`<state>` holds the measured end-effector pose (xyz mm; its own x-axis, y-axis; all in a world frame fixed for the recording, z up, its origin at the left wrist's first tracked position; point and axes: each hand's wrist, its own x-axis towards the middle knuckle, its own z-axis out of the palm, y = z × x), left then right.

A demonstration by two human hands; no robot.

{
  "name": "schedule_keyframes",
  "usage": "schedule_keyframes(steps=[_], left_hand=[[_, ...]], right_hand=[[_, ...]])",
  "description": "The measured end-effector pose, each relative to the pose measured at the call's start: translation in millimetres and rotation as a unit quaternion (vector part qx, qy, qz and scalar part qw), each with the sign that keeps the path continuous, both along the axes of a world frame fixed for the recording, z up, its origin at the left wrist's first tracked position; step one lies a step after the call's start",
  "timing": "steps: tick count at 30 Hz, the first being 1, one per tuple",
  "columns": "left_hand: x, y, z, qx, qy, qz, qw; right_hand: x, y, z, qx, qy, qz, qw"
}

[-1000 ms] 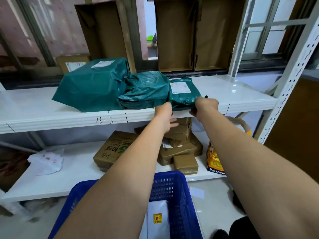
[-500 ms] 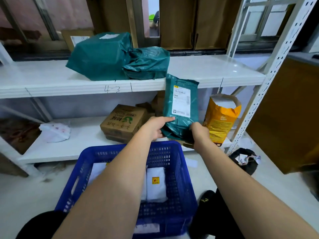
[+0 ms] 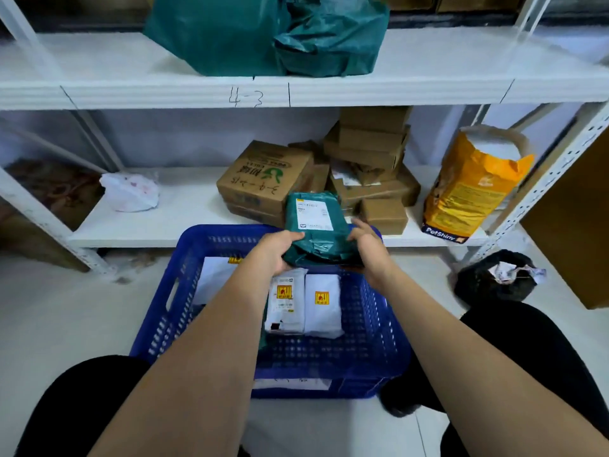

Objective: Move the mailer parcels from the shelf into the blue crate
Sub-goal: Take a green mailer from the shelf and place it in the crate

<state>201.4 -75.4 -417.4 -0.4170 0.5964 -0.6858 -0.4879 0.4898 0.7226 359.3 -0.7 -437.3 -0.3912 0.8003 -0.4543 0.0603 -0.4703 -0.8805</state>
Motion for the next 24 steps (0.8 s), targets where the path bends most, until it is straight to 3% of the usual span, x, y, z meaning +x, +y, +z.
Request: schedule_keyframes(steps=[3,6,11,14,16,20,24], left_hand=[[-13.0,-9.7,-25.1,-0.010,-0.007,0.001,1.000],[-22.4,-21.2,-50.4,-0.071,-0.036,-0.042,0.996],[-37.8,-30.5,-93.1,-0.164,-0.120,0.029,0.979],[-47.2,-30.0,-114.2,-0.172,-0.162,0.058,0.970],[-56.3,-31.4,-125.3,-0.172,-0.171,0.065,0.968],[-73.2,-35.4,-156.2,-0.144,-0.135,0.010,0.980],[-69.2,-40.1,-181.2,-0.070,0.088,-0.127,0.986]], right_hand=[[-4.3,-7.7,-21.2,0.033,-0.014,0.096,0.995],[0.3,-8.1,-48.2,-0.016,-0.054,0.224,0.973],[-6.9,4.2,-85.0,-0.128,-0.021,0.349,0.928],[-25.3,8.8,-105.3,-0.079,-0.051,0.388,0.917],[-40.8,8.7,-122.8,-0.005,-0.110,0.372,0.922],[-62.2,-0.3,-160.9,0.003,-0.123,0.220,0.968],[-81.4,-5.1,-180.4,-0.011,-0.114,0.091,0.989]])
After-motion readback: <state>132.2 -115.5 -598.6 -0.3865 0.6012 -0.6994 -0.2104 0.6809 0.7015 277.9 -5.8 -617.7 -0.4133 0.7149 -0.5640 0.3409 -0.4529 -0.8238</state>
